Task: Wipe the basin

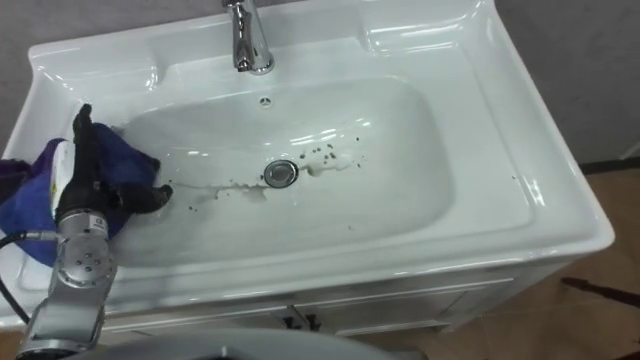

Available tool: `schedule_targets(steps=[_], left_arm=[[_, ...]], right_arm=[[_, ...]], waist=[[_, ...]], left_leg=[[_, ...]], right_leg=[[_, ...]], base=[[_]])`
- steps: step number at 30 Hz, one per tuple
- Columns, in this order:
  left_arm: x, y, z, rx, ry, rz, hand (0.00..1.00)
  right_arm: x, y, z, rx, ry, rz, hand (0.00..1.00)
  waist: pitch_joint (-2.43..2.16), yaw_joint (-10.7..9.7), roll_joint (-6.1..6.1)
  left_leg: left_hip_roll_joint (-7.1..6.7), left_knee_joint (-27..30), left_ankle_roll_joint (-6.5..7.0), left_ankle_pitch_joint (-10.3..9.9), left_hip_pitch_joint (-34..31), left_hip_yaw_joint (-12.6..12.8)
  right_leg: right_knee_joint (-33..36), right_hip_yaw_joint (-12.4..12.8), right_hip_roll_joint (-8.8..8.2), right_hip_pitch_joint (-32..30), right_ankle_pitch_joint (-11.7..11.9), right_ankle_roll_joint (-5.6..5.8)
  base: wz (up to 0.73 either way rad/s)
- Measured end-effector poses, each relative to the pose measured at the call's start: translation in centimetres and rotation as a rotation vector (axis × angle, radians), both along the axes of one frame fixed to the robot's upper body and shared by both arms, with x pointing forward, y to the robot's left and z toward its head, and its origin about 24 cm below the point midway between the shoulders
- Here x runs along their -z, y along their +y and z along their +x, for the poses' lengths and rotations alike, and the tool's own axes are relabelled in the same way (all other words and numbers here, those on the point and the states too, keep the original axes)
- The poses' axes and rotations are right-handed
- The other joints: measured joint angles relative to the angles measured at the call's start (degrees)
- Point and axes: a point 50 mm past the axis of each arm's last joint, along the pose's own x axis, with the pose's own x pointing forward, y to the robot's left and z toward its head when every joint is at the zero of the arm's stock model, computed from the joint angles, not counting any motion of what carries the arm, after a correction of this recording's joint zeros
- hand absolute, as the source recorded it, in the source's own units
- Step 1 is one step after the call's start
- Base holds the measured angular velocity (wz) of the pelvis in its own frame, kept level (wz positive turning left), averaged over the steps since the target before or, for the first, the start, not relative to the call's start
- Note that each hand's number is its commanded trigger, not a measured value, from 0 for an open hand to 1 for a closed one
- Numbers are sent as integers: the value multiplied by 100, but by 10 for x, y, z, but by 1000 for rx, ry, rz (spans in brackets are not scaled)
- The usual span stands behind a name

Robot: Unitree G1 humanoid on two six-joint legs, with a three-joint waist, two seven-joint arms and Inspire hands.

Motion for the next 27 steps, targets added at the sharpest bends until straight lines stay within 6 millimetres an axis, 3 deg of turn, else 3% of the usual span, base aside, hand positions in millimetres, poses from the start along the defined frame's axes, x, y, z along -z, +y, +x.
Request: schedule_targets(steps=[8, 18, 23, 27], left_arm=[[12, 0, -7, 41, 74, 201, 0], [15, 5, -9, 13, 80, 271, 0], [-3, 2, -1, 13, -16, 325, 0], [-16, 0, 4, 0, -104, 346, 0]], right_arm=[[0, -1, -12, -7, 51, -2, 0], [0, -1, -23, 3, 105, 2, 0], [1, 1, -23, -28, 114, -2, 0], [1, 1, -22, -32, 112, -11, 0]], waist=[[2, -29, 0], [19, -38, 9], [96, -14, -30], [90, -10, -31]], left_leg=[[1, -4, 1, 1, 44, 33], [6, -108, -4, 3, 112, 46], [6, -118, -5, 4, 64, 38], [-1, -132, -4, 3, 64, 44]], right_leg=[[-4, 48, 0, 1, 0, 0], [-6, 104, 13, 2, 2, -3], [-27, 97, 15, -41, 2, -3], [-70, 98, 14, -39, 2, -3]], base=[[-2], [-3], [0], [0]])
